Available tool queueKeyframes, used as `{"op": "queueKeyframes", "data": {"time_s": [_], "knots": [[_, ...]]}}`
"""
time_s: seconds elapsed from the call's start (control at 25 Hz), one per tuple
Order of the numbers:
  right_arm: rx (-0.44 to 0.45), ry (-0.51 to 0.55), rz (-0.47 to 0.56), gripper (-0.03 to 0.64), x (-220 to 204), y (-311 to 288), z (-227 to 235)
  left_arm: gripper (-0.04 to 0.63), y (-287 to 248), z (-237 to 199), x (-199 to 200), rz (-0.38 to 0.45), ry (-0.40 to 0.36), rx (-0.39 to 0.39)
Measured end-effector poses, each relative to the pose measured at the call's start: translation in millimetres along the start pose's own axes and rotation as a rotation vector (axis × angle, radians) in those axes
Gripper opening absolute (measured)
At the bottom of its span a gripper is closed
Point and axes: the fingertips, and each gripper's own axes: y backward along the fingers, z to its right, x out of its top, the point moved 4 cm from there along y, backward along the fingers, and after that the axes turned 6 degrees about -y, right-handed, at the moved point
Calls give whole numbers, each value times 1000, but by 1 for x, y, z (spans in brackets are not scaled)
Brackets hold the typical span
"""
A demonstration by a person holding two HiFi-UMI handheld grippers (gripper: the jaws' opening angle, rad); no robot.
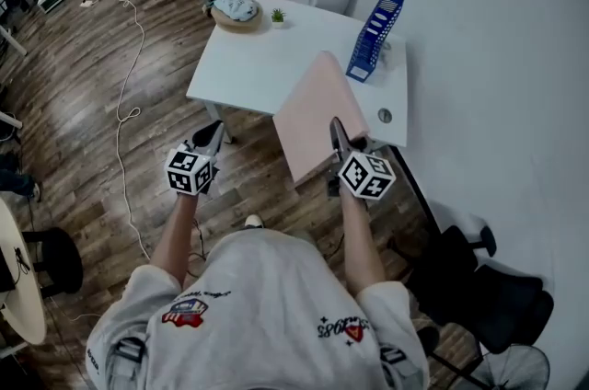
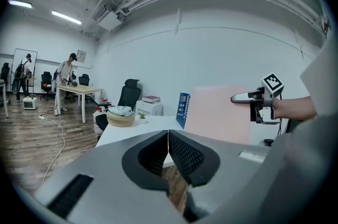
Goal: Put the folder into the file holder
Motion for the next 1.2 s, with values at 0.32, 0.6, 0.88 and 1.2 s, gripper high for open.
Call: {"op": "queueKeyframes", "data": {"time_s": [0.32,0.6,0.88,1.2], "knots": [[24,9,-18,149,16,-63,6,8,-38,-37,5,-10,16,22],[89,15,-40,149,40,-143,32,8,-94,-75,18,-22,15,88],[164,-14,-45,150,92,-230,66,8,-164,-112,68,-16,-2,179],[187,-40,-39,149,119,-271,103,8,-240,-108,90,-36,-35,165]]}}
